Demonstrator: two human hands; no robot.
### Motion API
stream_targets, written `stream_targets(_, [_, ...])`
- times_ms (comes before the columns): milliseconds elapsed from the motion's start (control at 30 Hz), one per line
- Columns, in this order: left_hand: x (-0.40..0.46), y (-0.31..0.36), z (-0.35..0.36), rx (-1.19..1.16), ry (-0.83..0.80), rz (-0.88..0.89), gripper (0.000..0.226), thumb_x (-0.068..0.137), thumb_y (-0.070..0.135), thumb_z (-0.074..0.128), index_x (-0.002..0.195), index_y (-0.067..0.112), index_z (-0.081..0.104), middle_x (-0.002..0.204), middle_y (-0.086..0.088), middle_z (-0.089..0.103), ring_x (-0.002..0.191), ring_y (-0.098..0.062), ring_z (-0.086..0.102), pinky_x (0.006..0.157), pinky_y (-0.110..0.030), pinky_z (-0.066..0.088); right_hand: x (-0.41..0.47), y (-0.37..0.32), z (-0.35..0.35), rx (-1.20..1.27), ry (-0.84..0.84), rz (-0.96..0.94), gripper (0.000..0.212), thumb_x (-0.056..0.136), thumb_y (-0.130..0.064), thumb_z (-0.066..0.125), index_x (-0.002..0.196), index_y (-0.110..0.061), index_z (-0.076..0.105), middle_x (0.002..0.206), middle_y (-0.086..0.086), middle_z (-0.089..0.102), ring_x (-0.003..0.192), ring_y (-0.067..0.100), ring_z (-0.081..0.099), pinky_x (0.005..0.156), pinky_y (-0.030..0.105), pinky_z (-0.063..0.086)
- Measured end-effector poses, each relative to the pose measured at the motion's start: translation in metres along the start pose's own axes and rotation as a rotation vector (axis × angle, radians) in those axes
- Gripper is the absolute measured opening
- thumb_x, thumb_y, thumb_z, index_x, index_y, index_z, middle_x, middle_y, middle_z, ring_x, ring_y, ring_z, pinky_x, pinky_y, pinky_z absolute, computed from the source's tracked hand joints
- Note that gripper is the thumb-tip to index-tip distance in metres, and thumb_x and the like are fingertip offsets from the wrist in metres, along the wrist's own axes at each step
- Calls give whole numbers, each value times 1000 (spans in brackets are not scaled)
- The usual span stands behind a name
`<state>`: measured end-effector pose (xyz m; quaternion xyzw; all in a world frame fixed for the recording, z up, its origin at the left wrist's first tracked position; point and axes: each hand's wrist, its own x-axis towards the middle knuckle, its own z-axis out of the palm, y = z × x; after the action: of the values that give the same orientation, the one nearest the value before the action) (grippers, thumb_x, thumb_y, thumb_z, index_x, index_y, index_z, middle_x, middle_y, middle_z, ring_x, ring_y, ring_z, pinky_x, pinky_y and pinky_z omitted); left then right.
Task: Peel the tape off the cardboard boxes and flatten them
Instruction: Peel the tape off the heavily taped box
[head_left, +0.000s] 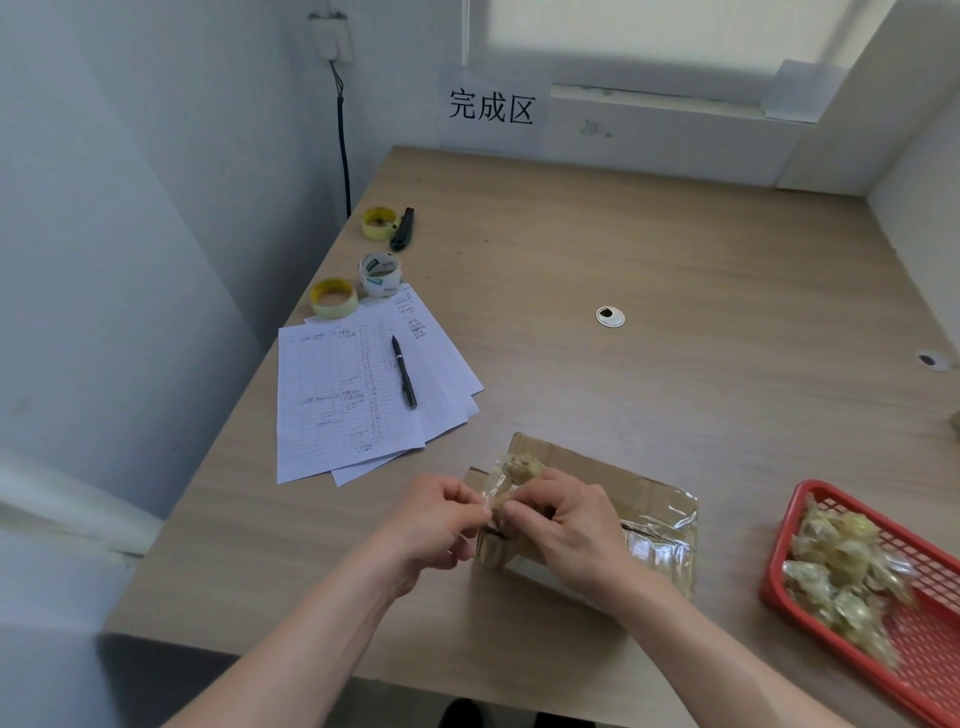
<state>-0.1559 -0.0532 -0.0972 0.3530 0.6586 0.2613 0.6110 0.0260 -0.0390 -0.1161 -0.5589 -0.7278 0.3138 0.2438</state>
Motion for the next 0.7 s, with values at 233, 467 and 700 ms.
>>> stream_targets(233, [3,-14,13,259,179,238,33,60,23,93,72,18,62,62,7,63,58,-9,56,58,-27,48,13,-4,-2,-89,-131,198,5,82,-42,65,78,-43,68,71,-17,67,71,6,60,68,31,49])
stream_targets(467, [10,-24,30,154,281,236,36,66,11,86,67,19,51,60,2,56,56,-19,51,59,-39,49,31,-13,-9,-297,-288,258,17,88,-43,57,73,-35,61,75,-12,66,78,12,59,68,30,46])
stream_targets(700, [6,-26,46,116,423,209,28,58,25,76,65,19,49,49,16,53,48,-4,43,49,-19,35,40,-17,-14,-341,-362,230,18,86,-44,52,80,-30,62,74,-9,65,77,12,60,69,33,48])
